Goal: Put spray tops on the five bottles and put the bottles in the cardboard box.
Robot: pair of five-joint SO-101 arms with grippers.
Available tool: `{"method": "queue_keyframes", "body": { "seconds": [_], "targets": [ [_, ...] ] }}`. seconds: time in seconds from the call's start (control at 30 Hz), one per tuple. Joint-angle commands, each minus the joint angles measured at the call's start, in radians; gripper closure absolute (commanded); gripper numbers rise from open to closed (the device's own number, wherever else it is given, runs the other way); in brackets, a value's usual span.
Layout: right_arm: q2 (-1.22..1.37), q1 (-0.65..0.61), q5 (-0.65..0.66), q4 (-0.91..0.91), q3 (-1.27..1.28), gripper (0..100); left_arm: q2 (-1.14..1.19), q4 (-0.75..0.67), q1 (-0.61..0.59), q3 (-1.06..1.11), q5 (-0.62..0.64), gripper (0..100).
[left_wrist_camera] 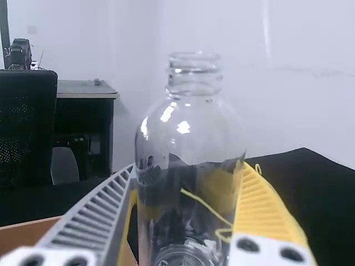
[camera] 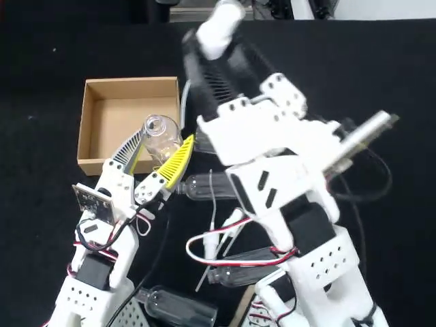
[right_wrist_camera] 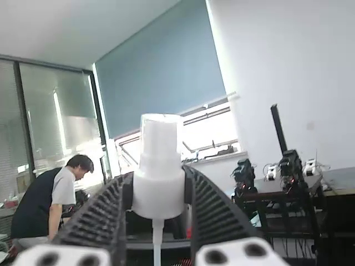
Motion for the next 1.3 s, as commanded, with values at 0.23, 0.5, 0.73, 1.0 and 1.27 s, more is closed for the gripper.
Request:
{"method": "queue_keyframes", "body": {
  "seconds": [0.23,0.5,0.73,1.0,1.27],
  "targets": [
    [-0.038,0.041,-0.008,-0.143,0.036,98.8,-0.018,0.002,0.028,0.022,0.009,76],
    [-0.031,0.037,-0.008,-0.138,0.047,98.8,-0.012,0.003,0.208,0.022,0.006,76],
    [-0.036,0.037,-0.003,-0.141,0.05,98.7,-0.018,0.074,0.271,0.022,0.009,76],
    [-0.038,0.037,-0.003,-0.138,0.047,98.7,-0.02,0.072,0.275,0.022,0.003,76],
    [-0.153,0.037,-0.006,-0.135,0.074,98.7,-0.02,-0.044,0.228,0.022,0.002,76]
  ]
}}
